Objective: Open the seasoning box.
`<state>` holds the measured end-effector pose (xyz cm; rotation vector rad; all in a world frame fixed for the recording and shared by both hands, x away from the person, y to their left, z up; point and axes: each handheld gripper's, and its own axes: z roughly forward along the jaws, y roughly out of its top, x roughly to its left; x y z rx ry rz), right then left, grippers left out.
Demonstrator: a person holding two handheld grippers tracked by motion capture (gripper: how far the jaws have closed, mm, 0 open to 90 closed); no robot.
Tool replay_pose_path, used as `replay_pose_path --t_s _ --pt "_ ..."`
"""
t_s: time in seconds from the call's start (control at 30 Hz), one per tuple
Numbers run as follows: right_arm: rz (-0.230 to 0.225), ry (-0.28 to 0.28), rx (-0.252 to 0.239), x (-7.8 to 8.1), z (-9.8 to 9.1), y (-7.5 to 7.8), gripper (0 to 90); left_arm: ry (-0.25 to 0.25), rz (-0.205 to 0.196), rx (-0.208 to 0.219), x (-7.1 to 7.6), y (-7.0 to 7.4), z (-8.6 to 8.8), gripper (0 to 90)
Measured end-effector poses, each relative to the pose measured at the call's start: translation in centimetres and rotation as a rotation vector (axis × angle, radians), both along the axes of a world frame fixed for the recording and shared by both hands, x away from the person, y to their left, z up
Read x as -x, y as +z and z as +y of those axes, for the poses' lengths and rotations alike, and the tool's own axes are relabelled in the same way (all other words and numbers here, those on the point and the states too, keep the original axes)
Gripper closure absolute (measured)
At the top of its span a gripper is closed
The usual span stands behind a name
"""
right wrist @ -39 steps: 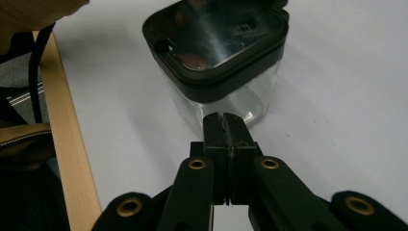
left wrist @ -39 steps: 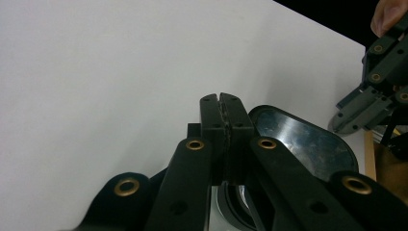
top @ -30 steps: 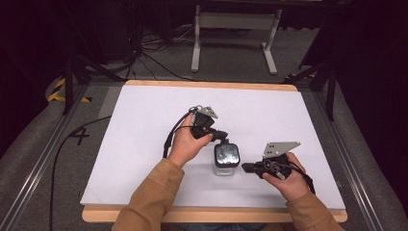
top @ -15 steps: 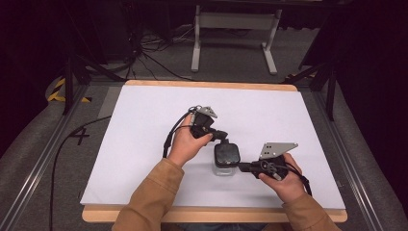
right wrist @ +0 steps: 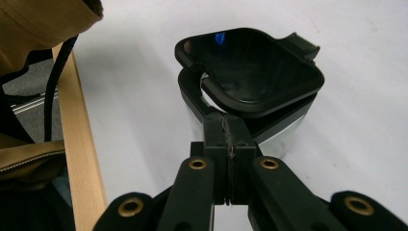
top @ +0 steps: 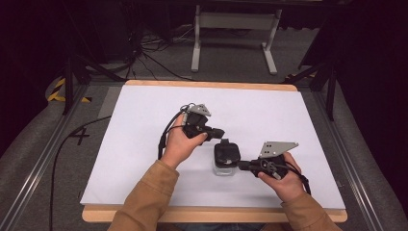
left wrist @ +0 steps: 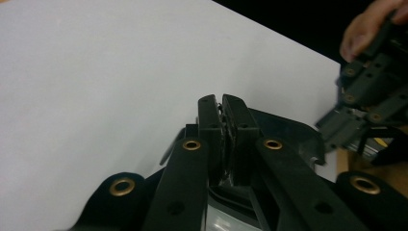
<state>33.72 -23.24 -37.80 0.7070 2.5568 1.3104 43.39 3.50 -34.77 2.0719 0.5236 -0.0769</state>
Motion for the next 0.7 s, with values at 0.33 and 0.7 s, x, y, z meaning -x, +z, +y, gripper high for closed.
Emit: replay_pose_path --t_s 0.33,0.7 --pt "-0.034 -0.003 -0.041 -0.6 -0.1 1.2 90.0 -0.069 -0.010 -0.039 3.1 1.8 1.0 89.7" --pt "-0.064 -0.004 -0.078 -1.3 0.4 2.1 90.0 -0.177 0.039 -0.131 5.3 1.8 1.1 89.5"
